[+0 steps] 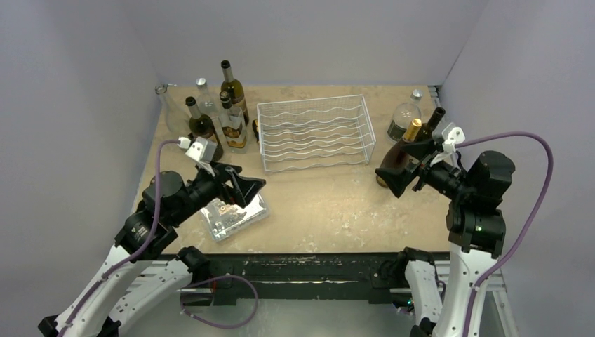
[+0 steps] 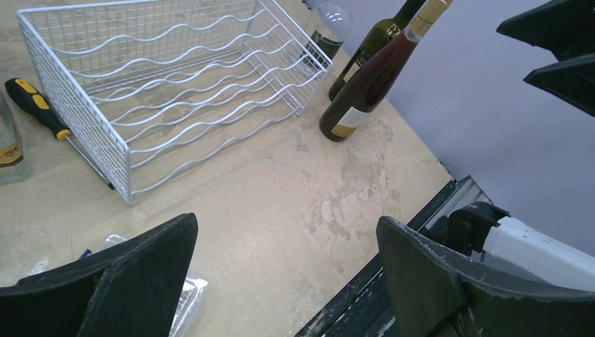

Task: Take the wine bottle off the wine rack
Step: Reset both arms

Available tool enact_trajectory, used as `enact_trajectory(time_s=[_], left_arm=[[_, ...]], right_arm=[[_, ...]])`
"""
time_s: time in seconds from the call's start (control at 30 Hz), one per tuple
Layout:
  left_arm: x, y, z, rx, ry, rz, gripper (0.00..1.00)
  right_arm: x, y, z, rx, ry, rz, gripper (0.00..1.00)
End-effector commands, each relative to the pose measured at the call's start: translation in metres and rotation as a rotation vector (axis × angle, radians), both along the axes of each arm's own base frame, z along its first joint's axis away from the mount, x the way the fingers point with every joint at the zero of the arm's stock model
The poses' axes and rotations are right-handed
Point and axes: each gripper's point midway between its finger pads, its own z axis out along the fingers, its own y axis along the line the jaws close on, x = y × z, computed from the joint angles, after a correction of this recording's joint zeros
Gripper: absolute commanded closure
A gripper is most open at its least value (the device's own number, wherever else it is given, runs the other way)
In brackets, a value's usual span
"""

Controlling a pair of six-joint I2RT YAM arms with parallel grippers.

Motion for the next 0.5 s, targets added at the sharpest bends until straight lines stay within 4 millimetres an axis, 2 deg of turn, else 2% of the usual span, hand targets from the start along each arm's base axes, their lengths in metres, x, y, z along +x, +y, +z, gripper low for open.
enact_trajectory(time_s=[0.0,0.23,0.47], left_arm=[[-0.004,-0.001,0.033,-0.102,-0.014,-0.03,0.0],[-0.001,0.002,0.035,-0.175,0.055,-0.045,0.0],[0.012,0.007,0.035,-0.318,0.164,-0.032,0.0]], right_arm=[[-0.002,-0.003,0.008,0.015,-0.039,-0.049,0.01],[-0.002,-0.012,0.006,0.028,-0.037,-0.136,0.01],[0.001,-0.014,0.001,0.01,-0.042,-0.143,0.01]])
